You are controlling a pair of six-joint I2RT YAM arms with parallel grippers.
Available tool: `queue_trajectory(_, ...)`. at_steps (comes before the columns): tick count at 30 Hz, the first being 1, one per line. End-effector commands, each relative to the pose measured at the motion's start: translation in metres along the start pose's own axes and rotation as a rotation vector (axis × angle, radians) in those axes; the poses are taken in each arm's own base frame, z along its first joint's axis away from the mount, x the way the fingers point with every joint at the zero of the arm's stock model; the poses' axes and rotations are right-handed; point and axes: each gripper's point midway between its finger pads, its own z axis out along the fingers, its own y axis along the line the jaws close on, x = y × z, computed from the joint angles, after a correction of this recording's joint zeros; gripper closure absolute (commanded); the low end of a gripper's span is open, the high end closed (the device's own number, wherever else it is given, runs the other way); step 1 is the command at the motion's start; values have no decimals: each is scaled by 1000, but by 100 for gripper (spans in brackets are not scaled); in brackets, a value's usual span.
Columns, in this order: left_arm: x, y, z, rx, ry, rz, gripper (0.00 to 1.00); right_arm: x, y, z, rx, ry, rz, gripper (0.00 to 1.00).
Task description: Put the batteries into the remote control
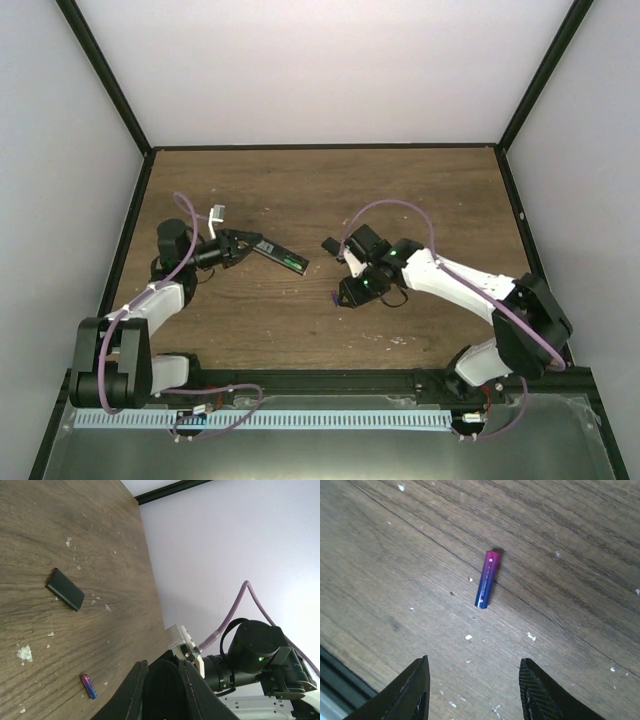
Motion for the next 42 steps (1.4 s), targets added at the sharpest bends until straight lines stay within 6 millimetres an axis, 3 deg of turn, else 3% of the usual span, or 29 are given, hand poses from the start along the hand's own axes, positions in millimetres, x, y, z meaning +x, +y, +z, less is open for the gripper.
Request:
queue_trajectory(1,-4,4,-1,-9,-28,51,100,-7,-6,15,88,-13,-9,59)
queue_trajectory(11,-3,17,-2,-45,-44,46,100,-15,-7,45,97,3,-56,66)
queue_trajectory(26,-6,19,-3,-51,-48,45,100,-20,-1,66,105,30,-85,69)
queue_trajectory(42,-4,20,-6,-55,-49,49,100,-8,-12,79,199,88,-119,83)
